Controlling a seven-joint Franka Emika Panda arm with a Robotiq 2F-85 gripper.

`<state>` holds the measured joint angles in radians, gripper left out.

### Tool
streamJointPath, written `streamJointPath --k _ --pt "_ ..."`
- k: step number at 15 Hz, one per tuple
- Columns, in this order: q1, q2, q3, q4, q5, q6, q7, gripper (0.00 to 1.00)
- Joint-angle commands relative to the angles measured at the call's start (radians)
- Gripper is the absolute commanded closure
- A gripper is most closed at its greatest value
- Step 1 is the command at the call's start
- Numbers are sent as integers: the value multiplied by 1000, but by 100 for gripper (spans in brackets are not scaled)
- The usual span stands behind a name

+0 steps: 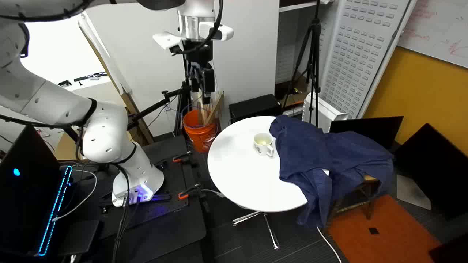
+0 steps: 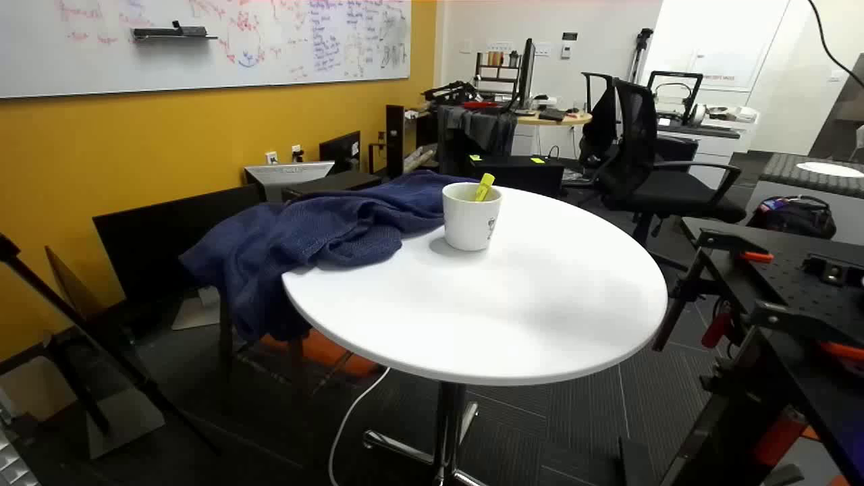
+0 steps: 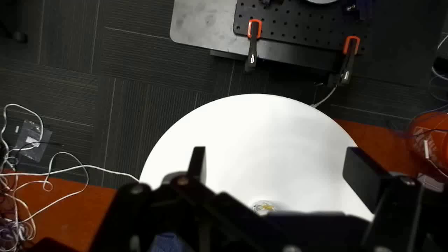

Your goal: Remove the marker from the cup and put it on the table

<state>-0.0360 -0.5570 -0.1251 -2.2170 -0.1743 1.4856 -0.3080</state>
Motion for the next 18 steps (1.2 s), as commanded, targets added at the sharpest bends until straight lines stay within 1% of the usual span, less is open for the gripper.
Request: streamJointPath --k 1,12,15,18 --pt "6 1 -4 3 -2 -3 2 0" --pt "6 1 -4 3 -2 -3 2 0" --pt "4 3 -6 1 -20 15 -6 0" --pt "8 24 -14 7 -58 44 -42 0"
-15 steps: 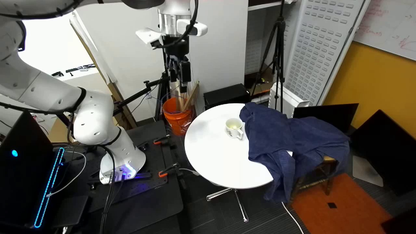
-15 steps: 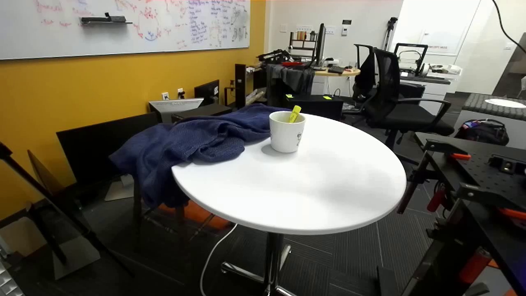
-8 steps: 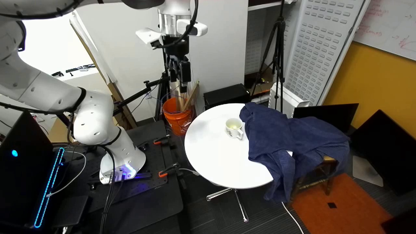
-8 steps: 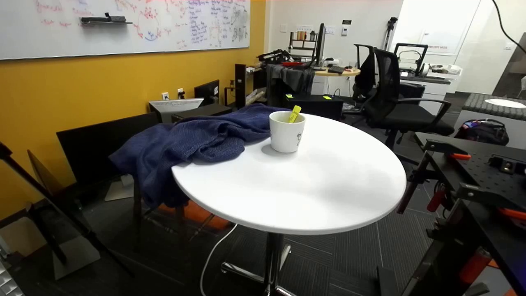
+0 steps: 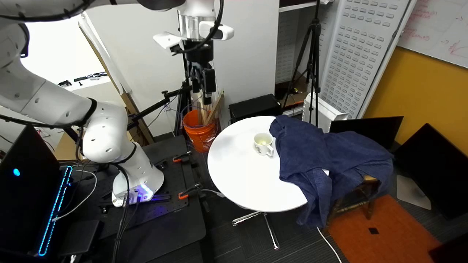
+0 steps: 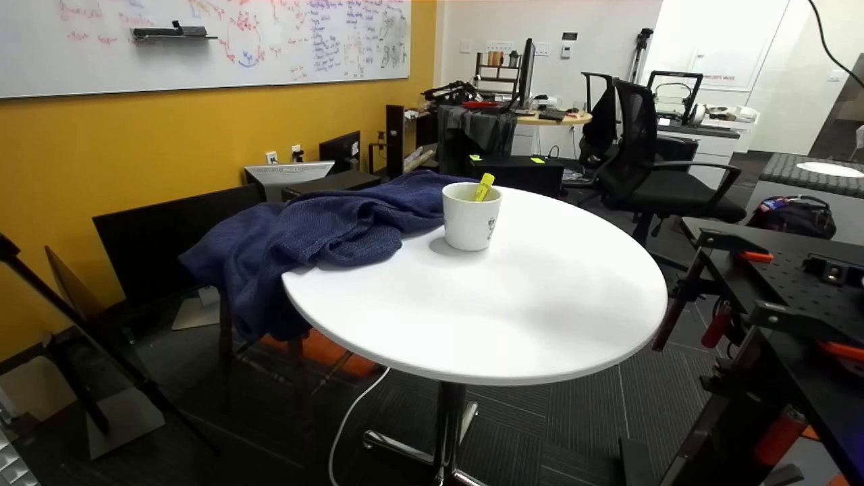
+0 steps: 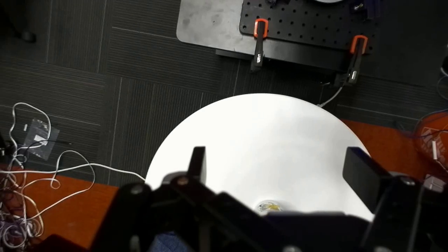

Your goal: Remove the marker from the cup and put it on the table

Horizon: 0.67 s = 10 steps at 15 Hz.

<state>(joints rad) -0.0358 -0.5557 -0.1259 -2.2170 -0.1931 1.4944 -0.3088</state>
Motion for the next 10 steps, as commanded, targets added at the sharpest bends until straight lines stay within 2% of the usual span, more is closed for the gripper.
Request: streamJointPath --k 1,10 --pt "12 27 -18 5 -52 52 -62 0" --pt "41 118 -54 -31 -162 265 -387 0"
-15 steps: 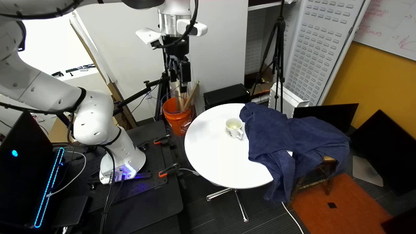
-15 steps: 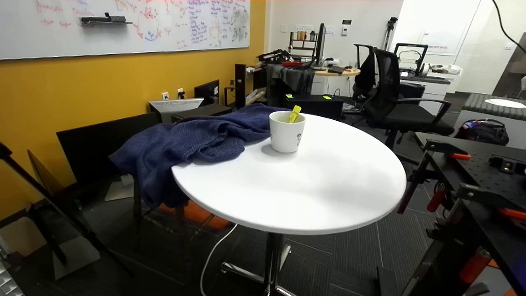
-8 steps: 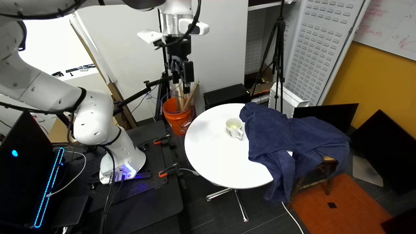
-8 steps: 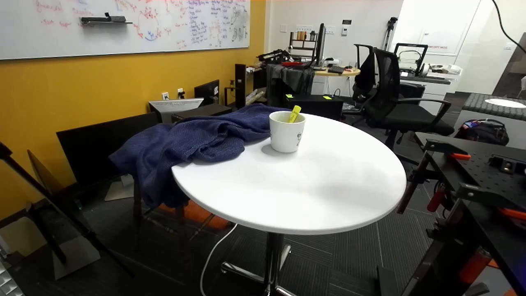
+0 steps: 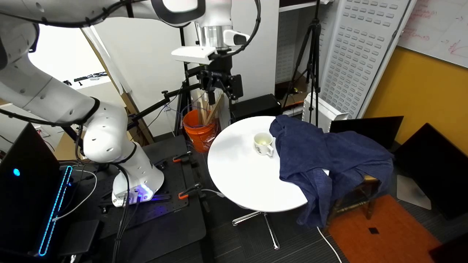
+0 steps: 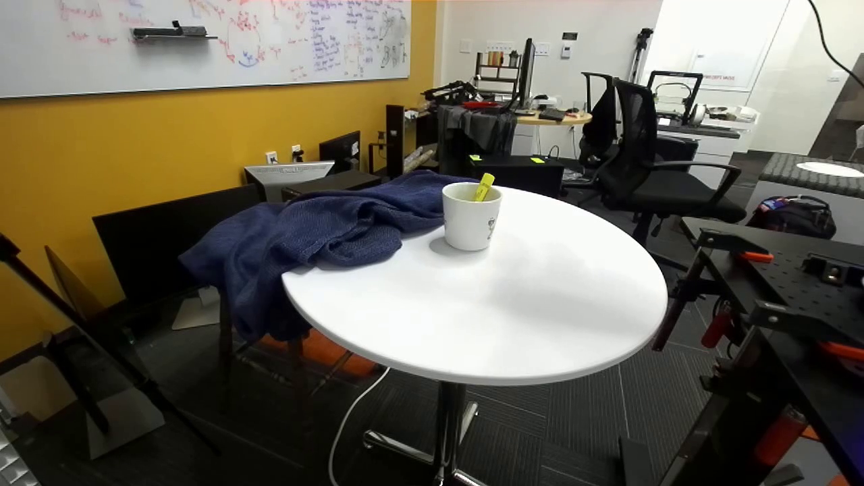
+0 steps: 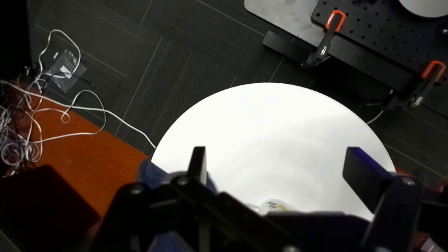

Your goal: Remove the marker from the cup and put it on the table

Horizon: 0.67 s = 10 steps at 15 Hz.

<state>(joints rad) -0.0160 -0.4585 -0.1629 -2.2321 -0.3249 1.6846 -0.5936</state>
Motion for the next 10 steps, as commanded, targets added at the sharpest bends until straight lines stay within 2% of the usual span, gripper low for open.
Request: streamJointPath --k 1,4,10 --pt "22 25 -16 -24 -35 105 -143 0" --pt "23 39 -17 -47 -8 189 -249 0" --pt "30 60 -11 -87 16 278 -415 0"
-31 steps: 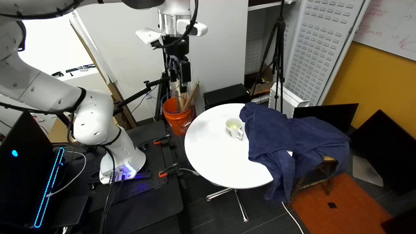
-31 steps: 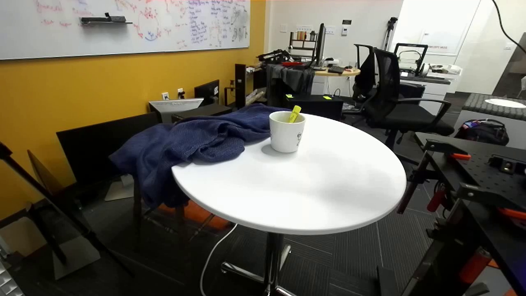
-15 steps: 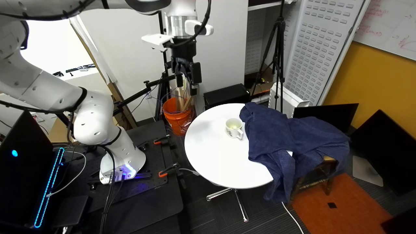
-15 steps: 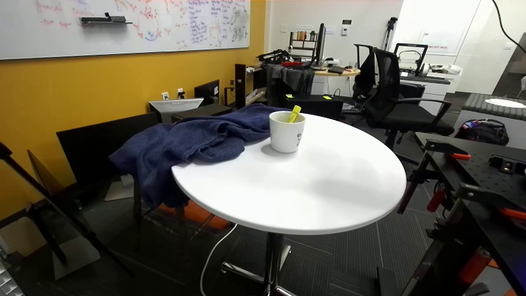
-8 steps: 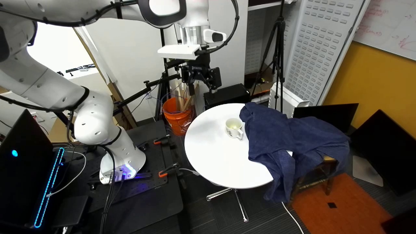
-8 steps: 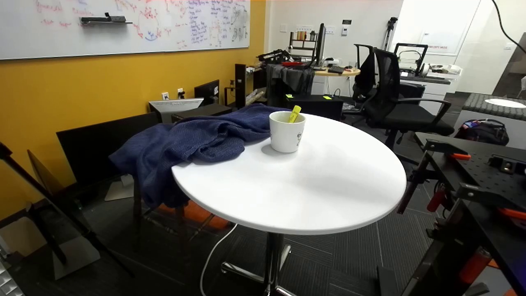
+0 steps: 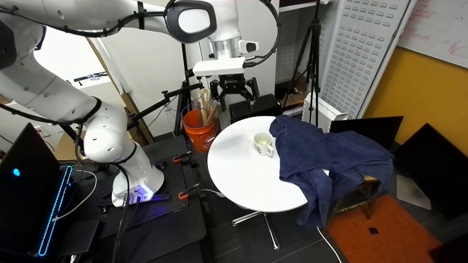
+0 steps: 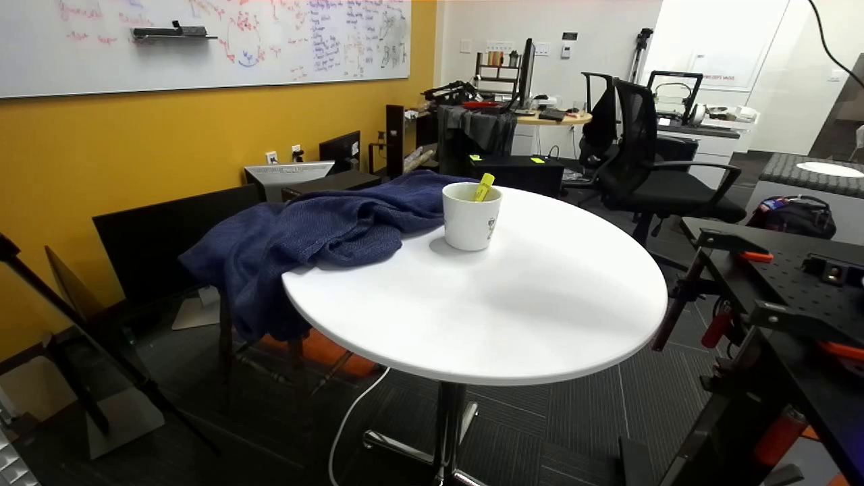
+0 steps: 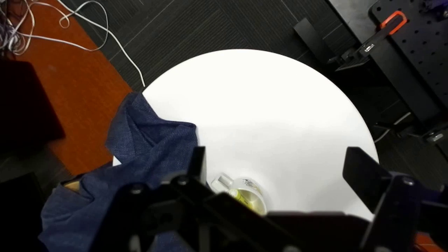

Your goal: Remove the marker from the cup and put it on the table

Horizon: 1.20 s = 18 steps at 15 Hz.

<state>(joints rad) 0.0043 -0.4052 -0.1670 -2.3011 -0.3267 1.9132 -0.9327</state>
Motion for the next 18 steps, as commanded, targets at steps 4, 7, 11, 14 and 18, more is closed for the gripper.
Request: streamJointPath --k 4,7,11,14,18 --pt "-4 12 12 -20 7 43 -84 0" --pt "-1 17 15 -22 7 45 -90 0" --pt "-1 15 14 -25 10 62 -80 0" --pt "12 21 10 -51 35 187 -72 0" --pt "30 59 9 -90 112 347 -89 0"
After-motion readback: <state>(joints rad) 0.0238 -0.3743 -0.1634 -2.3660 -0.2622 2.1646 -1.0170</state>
